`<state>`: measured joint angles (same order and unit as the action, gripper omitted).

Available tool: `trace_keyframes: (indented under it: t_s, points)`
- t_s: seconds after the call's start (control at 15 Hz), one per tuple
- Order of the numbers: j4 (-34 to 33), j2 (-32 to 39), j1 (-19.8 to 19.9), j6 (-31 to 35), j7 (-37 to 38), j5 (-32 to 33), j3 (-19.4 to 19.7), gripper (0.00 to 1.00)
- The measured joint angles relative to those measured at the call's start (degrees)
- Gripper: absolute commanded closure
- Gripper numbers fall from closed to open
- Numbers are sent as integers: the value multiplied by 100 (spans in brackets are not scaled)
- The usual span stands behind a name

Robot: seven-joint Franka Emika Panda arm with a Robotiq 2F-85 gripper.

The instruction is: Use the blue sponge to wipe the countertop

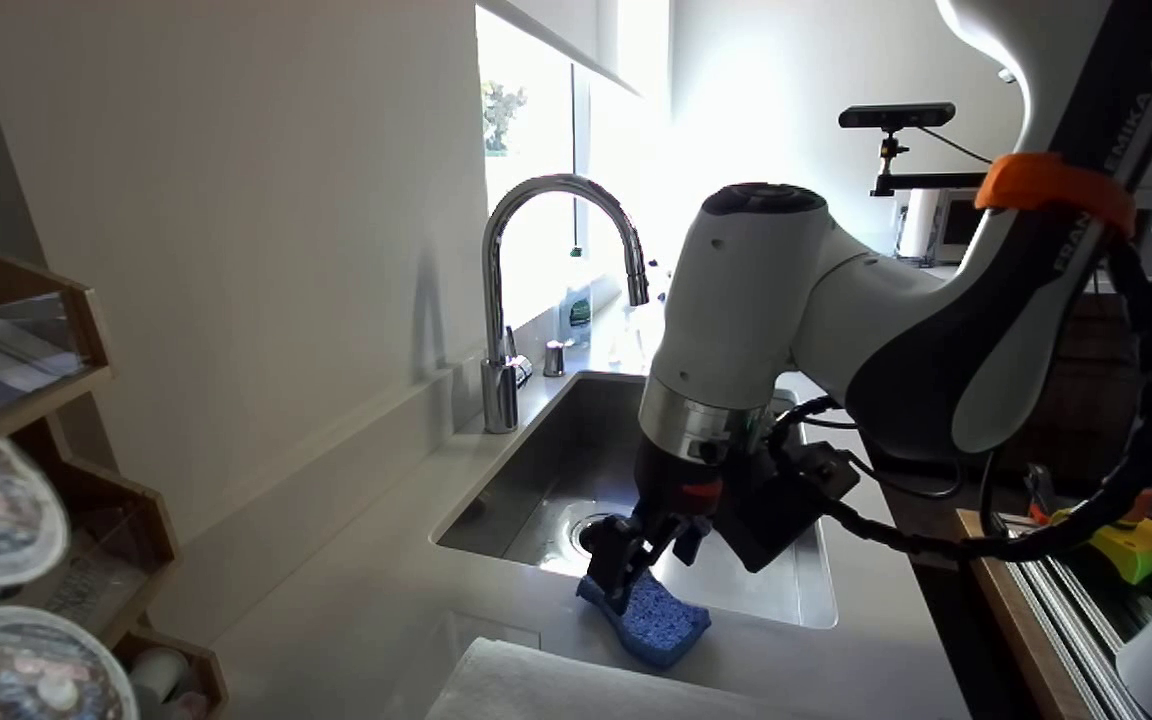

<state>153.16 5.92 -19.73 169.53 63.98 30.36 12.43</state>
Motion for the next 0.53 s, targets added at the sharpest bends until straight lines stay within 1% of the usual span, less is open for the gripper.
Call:
trace_keyframes:
  t_s: [0.53]
  points:
    - [-43,159,-39,4,93,0,-40,0]
